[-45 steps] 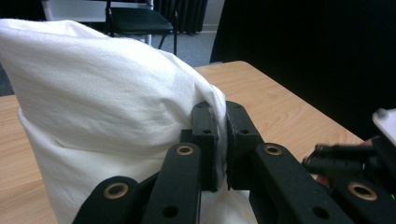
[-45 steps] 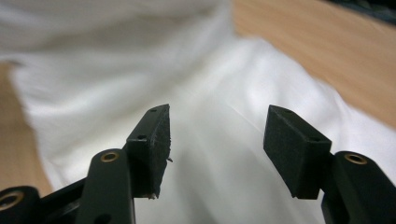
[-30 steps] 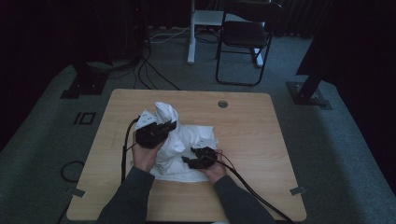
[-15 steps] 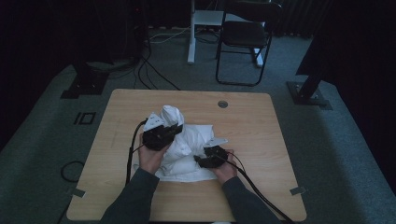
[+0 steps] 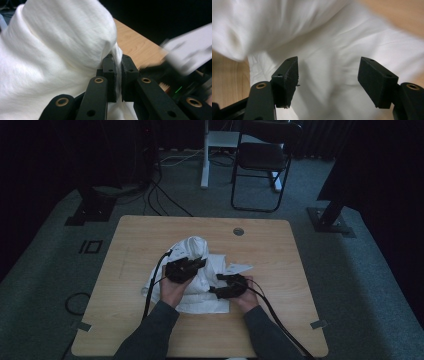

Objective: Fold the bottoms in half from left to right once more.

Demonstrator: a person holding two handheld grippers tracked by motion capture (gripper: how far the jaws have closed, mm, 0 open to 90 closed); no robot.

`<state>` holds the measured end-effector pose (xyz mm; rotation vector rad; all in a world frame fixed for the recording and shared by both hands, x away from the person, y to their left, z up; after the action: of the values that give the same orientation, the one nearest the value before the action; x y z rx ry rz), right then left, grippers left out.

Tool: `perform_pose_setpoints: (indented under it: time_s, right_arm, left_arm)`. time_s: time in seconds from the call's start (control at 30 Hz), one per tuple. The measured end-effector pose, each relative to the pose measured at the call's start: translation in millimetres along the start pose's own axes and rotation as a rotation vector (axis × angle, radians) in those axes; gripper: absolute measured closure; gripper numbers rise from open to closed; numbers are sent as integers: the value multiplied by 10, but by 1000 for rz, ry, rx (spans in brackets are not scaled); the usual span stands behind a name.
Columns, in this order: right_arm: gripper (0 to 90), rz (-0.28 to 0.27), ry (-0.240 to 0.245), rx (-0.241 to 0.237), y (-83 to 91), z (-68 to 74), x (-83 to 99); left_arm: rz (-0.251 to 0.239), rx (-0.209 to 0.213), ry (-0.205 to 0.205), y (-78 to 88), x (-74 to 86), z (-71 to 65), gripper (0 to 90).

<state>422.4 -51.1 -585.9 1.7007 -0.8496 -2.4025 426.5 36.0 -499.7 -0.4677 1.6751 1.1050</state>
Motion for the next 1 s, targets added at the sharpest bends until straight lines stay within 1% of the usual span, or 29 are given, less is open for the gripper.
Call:
perform_pose_setpoints:
  time_s: [0.03, 0.1, 0.13, 0.17, 0.2, 0.27, 0.4, 0.5, 0.57, 0.67, 0.73, 0.8, 0.83, 0.87, 0.9, 0.93, 0.97, 1.0]
  right_arm:
    - [335, -9, -6, 27, 101, -55, -4]
    - [359, 12, -36, 104, 265, -205, 45]
    - [373, 18, -47, 136, 327, -273, 71]
    - [383, 18, -62, 154, 381, -323, 90]
    - [387, 9, -73, 163, 428, -355, 97]
    - [394, -10, -81, 171, 501, -379, 85]
    - [403, -47, -68, 182, 583, -384, -8]
    - [403, -75, -60, 176, 609, -359, -107]
    - [402, -99, -53, 162, 609, -323, -190]
    - [400, -137, -38, 135, 565, -268, -331]
    - [400, -144, -34, 117, 504, -230, -405]
    - [412, -135, -24, 105, 415, -210, -463]
    - [431, -127, -24, 108, 380, -219, -469]
    - [483, -109, -32, 116, 332, -248, -465]
    - [599, -88, -42, 123, 287, -285, -446]
    - [717, -74, -51, 118, 246, -316, -424]
    - [777, -57, -60, 130, 215, -362, -395]
    - [811, -37, -71, 155, 196, -417, -362]
  left_arm:
    - [5, 4, -2, -24, 23, -22, 849]
    - [17, 7, -7, -78, 75, -61, 848]
    - [23, 9, -6, -108, 103, -81, 848]
    - [29, 13, -1, -142, 135, -103, 848]
    - [39, 16, 0, -178, 175, -122, 848]
    - [63, 22, 3, -258, 271, -163, 847]
    - [119, 35, 5, -422, 502, -231, 846]
    - [166, 37, 20, -536, 681, -246, 846]
    - [182, 29, 12, -579, 758, -254, 846]
    - [190, 20, 1, -602, 803, -266, 844]
    - [193, 24, 8, -599, 798, -262, 843]
    - [195, 24, 10, -598, 799, -264, 842]
    - [195, 24, 9, -596, 799, -266, 840]
    - [195, 25, 10, -593, 797, -268, 837]
    - [195, 27, 12, -585, 792, -267, 831]
    - [196, 31, 16, -571, 783, -270, 818]
    - [193, 39, 17, -551, 769, -274, 799]
    - [193, 52, 19, -526, 754, -284, 770]
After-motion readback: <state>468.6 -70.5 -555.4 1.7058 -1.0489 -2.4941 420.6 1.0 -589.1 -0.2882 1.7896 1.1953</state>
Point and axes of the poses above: each handheld gripper's, and its own axes: y roughly backward along the jaws, x roughly out of its underside, z roughly to its left, the point moved 10 cm from there along -y, roughly forward along the jaws, and after that the axes turned 13 degrees about -x, right-handed, at the moved point
